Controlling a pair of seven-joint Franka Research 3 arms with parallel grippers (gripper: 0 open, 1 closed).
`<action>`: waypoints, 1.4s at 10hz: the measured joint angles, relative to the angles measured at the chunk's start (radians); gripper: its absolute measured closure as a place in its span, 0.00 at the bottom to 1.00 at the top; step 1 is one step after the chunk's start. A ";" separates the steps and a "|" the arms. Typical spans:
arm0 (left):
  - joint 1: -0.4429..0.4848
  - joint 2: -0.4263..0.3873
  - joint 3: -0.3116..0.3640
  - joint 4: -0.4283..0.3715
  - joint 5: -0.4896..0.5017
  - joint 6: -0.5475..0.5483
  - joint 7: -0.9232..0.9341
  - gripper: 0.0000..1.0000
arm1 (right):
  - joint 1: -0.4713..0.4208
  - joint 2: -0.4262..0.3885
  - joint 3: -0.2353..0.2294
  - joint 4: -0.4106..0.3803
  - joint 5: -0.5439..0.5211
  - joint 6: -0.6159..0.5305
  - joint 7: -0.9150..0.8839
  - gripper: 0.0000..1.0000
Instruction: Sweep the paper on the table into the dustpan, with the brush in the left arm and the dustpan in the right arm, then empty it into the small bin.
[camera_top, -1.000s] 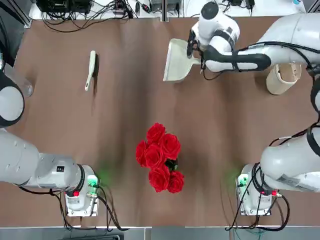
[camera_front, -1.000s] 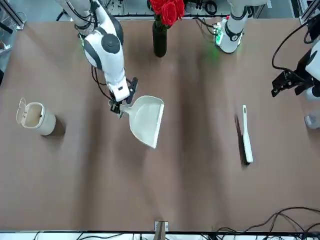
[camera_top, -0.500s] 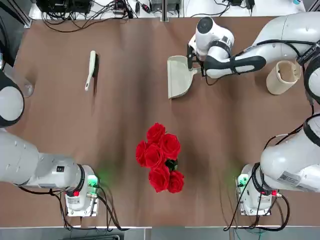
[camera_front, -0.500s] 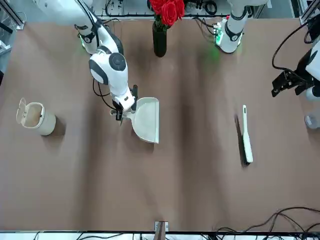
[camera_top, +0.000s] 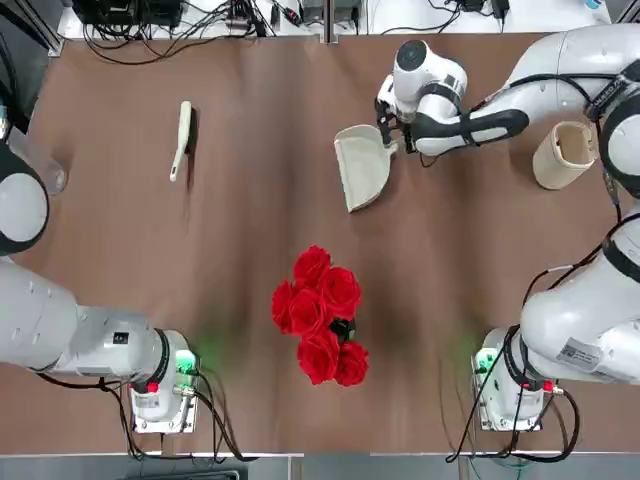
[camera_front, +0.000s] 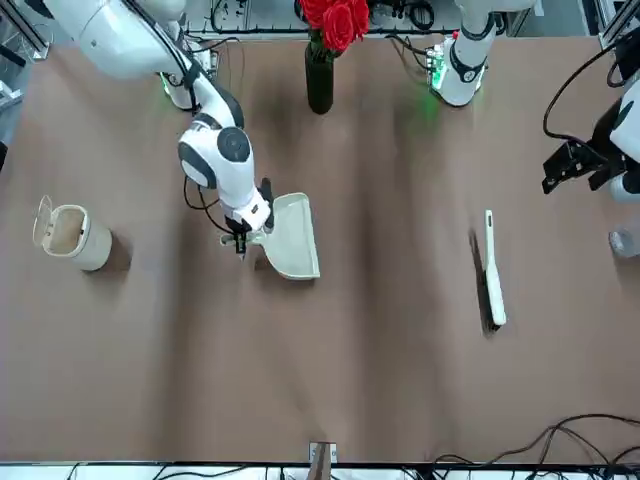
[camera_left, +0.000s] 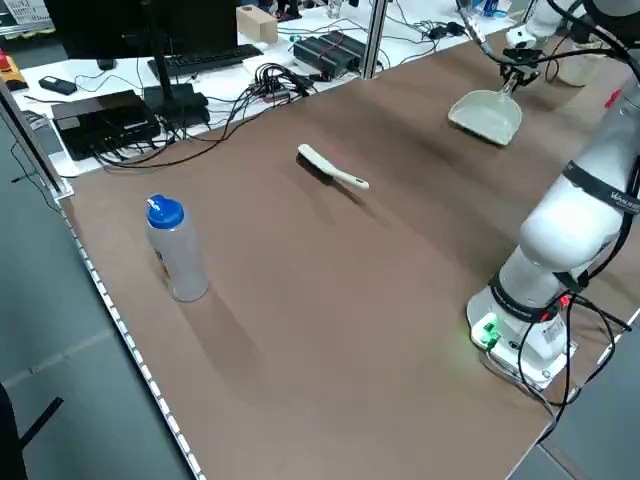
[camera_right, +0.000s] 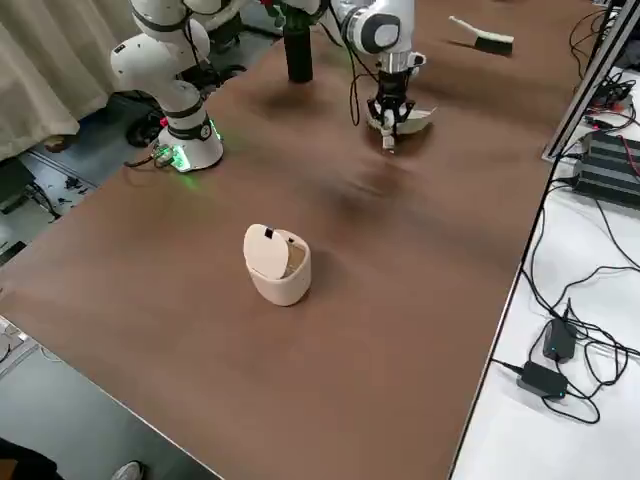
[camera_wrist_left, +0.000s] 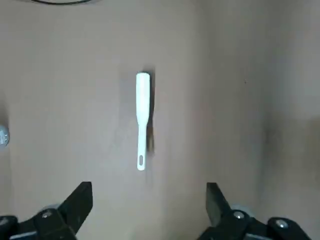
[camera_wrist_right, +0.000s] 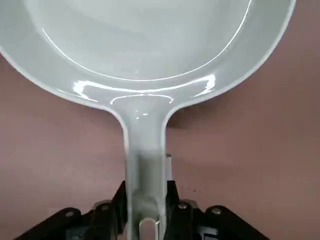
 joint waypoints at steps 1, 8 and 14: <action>0.000 0.000 0.001 -0.002 0.000 -0.002 0.000 0.00 | -0.005 0.016 -0.012 0.010 0.000 0.009 -0.046 0.67; 0.000 0.000 0.001 -0.003 0.000 -0.003 0.000 0.00 | -0.003 0.039 -0.018 0.015 -0.001 0.017 0.015 0.67; 0.000 0.000 0.001 -0.002 0.000 -0.003 0.000 0.00 | -0.003 0.053 -0.030 0.026 -0.002 0.018 0.015 0.42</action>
